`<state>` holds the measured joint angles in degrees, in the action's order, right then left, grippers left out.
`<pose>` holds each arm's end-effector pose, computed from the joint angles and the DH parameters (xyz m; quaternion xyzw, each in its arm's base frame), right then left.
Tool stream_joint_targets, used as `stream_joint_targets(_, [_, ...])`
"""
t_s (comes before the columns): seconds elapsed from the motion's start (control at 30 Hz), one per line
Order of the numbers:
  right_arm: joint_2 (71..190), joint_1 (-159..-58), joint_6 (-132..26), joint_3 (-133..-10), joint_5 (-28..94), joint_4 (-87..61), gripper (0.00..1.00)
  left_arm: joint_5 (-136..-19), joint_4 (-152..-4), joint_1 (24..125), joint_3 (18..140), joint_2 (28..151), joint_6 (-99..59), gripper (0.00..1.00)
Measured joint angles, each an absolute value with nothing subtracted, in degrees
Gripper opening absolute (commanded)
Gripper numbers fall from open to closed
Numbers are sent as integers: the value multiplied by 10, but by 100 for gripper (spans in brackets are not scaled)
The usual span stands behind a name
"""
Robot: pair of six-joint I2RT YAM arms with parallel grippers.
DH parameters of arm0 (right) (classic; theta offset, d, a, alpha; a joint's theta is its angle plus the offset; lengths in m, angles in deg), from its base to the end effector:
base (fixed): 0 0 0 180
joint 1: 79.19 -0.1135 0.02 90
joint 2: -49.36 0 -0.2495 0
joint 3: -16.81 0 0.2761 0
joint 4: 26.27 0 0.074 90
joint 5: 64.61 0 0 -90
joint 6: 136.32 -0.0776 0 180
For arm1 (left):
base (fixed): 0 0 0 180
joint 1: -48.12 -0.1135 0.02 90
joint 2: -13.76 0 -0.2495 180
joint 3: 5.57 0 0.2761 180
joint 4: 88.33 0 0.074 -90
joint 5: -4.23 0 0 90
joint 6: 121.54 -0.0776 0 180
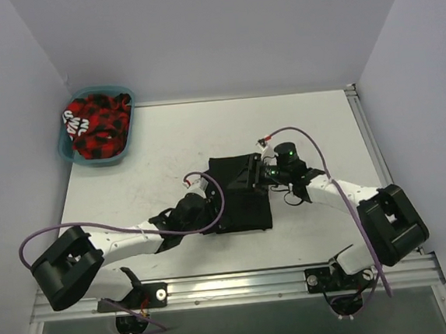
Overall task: Fold and stack the long sleeve shirts
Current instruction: Fold the shirt
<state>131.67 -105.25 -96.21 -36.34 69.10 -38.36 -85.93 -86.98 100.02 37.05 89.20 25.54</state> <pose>0.2927 0.2028 0.1880 -0.0624 0.7760 0.5754 0.2506 0.1944 -0.2475 0.1202 -0.0406 0.8827 -0.3804 0.2729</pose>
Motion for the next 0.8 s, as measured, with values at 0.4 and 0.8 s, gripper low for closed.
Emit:
stream_joint_targets(0.4, [1452, -1037, -985, -251, 724, -493, 47, -878, -933, 1018, 317, 964, 350, 32])
stream_joint_targets(0.8, [1312, -1051, -933, -261, 713, -374, 48, -887, -936, 1020, 315, 964, 358, 32])
